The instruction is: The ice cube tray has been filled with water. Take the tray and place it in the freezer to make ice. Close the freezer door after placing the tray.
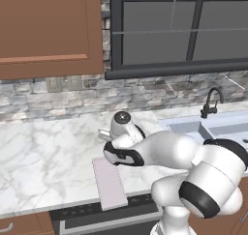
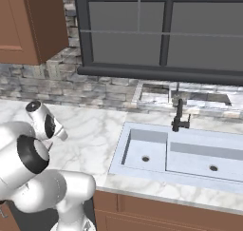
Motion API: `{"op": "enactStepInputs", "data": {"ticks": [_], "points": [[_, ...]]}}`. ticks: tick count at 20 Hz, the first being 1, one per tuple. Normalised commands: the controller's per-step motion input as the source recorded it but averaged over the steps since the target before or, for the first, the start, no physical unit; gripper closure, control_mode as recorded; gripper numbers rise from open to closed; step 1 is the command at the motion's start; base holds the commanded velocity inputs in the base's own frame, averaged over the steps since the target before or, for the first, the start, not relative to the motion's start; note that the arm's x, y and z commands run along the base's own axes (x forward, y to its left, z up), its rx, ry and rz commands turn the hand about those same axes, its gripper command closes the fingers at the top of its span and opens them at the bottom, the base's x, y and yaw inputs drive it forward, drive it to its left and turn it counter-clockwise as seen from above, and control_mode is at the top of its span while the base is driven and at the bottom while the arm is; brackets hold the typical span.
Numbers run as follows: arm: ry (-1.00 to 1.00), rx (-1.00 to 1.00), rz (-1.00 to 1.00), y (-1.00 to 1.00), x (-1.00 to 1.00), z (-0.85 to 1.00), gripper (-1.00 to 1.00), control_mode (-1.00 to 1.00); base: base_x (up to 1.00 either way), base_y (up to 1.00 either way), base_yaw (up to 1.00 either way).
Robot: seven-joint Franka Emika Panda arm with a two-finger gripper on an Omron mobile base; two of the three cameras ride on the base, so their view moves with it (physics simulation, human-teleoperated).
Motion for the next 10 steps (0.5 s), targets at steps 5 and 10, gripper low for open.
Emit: {"op": "enactStepInputs", "data": {"ticks": [5, 10], "points": [[-0.07, 0.0, 0.0, 0.0, -0.37, 0.48, -1.0, -1.0, 0.0, 0.0, 0.0], [-0.05, 0.01, 0.05, 0.0, -0.35, 0.45, -1.0, -1.0, 0.0, 0.0, 0.0]]}}
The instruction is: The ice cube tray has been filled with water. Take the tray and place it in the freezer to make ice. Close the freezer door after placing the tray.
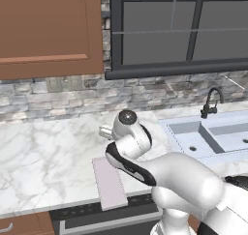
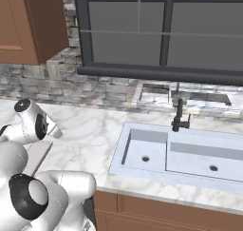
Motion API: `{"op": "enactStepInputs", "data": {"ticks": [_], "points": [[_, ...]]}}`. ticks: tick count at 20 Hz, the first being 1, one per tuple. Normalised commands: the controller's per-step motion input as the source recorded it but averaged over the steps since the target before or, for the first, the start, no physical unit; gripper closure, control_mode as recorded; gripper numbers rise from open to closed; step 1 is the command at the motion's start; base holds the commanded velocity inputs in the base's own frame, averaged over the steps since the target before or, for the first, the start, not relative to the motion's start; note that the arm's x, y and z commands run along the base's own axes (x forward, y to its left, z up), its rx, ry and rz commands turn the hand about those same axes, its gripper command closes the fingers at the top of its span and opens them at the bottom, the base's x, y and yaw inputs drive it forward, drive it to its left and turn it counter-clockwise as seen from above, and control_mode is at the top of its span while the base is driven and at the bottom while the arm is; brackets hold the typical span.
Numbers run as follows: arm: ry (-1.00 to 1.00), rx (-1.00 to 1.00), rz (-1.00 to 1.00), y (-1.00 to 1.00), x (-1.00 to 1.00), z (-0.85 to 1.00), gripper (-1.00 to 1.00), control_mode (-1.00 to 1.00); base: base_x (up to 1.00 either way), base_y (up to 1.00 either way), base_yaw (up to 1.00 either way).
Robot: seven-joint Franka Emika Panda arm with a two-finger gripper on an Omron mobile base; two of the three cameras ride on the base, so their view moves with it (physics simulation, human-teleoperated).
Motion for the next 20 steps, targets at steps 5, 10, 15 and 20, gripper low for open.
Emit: {"op": "enactStepInputs", "data": {"ticks": [5, 10, 15, 20], "points": [[0.0, 0.0, 0.19, 0.0, -0.27, 0.46, -1.0, -1.0, 0.0, 0.0, 0.0], [0.0, 0.0, 0.4, 0.0, -0.46, 0.2, -1.0, -1.0, 0.0, 0.0, 0.0], [-0.01, -0.03, 0.48, 0.06, -0.54, 0.02, -1.0, -1.0, 0.0, 0.0, 0.0], [-0.05, -0.12, 0.35, 0.22, -0.73, 0.0, -1.0, -1.0, 0.0, 0.0, 0.0]]}}
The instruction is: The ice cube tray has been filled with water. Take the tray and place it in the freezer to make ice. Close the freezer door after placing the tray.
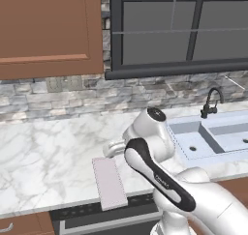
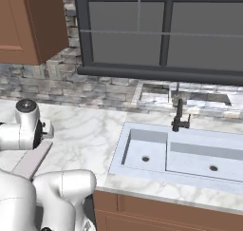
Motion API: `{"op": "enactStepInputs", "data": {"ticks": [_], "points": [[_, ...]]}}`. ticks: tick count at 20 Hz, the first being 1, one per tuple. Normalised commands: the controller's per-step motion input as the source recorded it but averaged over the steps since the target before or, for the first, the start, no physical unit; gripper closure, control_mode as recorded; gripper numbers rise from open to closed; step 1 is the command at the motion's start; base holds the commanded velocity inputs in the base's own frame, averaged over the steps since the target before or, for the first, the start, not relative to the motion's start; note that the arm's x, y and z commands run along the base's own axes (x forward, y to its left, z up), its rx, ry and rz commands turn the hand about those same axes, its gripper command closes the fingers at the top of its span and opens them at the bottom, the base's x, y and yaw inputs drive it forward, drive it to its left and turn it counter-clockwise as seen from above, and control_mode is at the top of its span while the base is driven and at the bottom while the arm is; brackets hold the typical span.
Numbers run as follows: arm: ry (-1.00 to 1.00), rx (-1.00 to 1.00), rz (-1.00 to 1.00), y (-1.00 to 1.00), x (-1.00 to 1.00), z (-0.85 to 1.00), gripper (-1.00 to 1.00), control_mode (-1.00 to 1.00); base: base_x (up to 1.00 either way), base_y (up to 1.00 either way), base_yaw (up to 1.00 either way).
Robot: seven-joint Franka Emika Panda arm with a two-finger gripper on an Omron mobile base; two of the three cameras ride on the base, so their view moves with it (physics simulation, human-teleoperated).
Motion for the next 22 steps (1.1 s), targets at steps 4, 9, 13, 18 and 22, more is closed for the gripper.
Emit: {"op": "enactStepInputs", "data": {"ticks": [4, 9, 13, 18, 22], "points": [[-0.12, -0.19, 0.23, 0.26, -0.68, 0.08, -1.0, -1.0, 0.0, 0.0, 0.0], [-0.04, -0.3, 0.09, 0.19, -0.46, 0.19, -1.0, -1.0, 0.0, 0.0, 0.0], [0.0, -0.32, 0.05, 0.27, -0.33, 0.14, -1.0, -1.0, 0.0, 0.0, 0.0], [0.0, -0.29, 0.06, 0.29, -0.35, 0.01, -1.0, -1.0, 0.0, 0.0, 0.0], [0.0, -0.22, 0.03, 0.04, -0.33, 0.0, -1.0, -1.0, 0.0, 0.0, 0.0]]}}
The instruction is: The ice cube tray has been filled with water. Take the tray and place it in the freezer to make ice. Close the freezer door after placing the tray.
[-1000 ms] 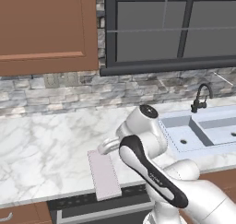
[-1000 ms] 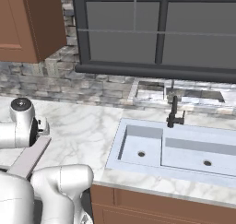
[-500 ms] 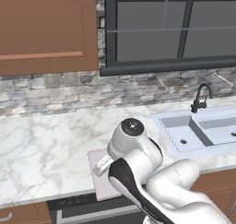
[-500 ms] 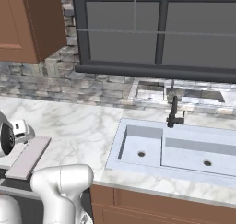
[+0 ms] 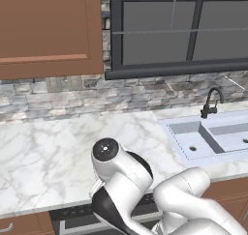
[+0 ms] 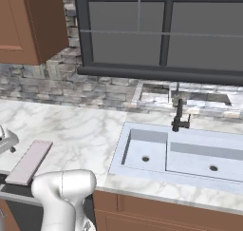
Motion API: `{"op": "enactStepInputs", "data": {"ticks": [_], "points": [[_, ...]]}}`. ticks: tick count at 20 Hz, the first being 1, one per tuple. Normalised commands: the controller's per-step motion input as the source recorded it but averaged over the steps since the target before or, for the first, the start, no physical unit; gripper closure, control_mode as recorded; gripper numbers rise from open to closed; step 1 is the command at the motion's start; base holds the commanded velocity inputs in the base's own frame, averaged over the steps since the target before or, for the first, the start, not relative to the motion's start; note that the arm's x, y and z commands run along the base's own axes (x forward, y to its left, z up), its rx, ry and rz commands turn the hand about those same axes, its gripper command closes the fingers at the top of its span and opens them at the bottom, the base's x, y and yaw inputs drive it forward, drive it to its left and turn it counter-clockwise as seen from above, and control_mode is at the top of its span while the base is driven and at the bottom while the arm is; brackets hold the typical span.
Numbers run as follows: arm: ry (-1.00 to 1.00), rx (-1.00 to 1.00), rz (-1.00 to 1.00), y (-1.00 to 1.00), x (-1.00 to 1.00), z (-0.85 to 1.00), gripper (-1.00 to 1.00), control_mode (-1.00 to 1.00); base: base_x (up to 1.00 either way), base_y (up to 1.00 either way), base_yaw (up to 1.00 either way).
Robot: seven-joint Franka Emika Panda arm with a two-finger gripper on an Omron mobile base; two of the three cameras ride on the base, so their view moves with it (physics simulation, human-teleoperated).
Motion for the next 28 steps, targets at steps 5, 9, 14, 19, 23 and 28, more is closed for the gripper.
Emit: {"op": "enactStepInputs", "data": {"ticks": [5, 9, 14, 19, 23, 28], "points": [[0.0, -0.22, 0.03, 0.03, -0.26, -0.01, -1.0, -1.0, 0.0, 0.0, 0.0], [0.0, -0.22, 0.01, 0.0, -0.24, -0.21, -1.0, -1.0, 0.0, 0.0, 0.0], [0.0, -0.21, 0.0, 0.0, -0.07, -0.29, -1.0, -1.0, 0.0, 0.0, 0.0], [-0.02, -0.21, 0.0, 0.0, 0.0, -0.35, -1.0, -1.0, 0.0, 0.0, 0.0], [-0.08, -0.16, 0.0, 0.0, 0.0, -0.3, -1.0, -1.0, 0.0, 0.0, 0.0], [-0.1, -0.15, 0.0, 0.0, 0.0, -0.32, -1.0, -1.0, 0.0, 0.0, 0.0]]}}
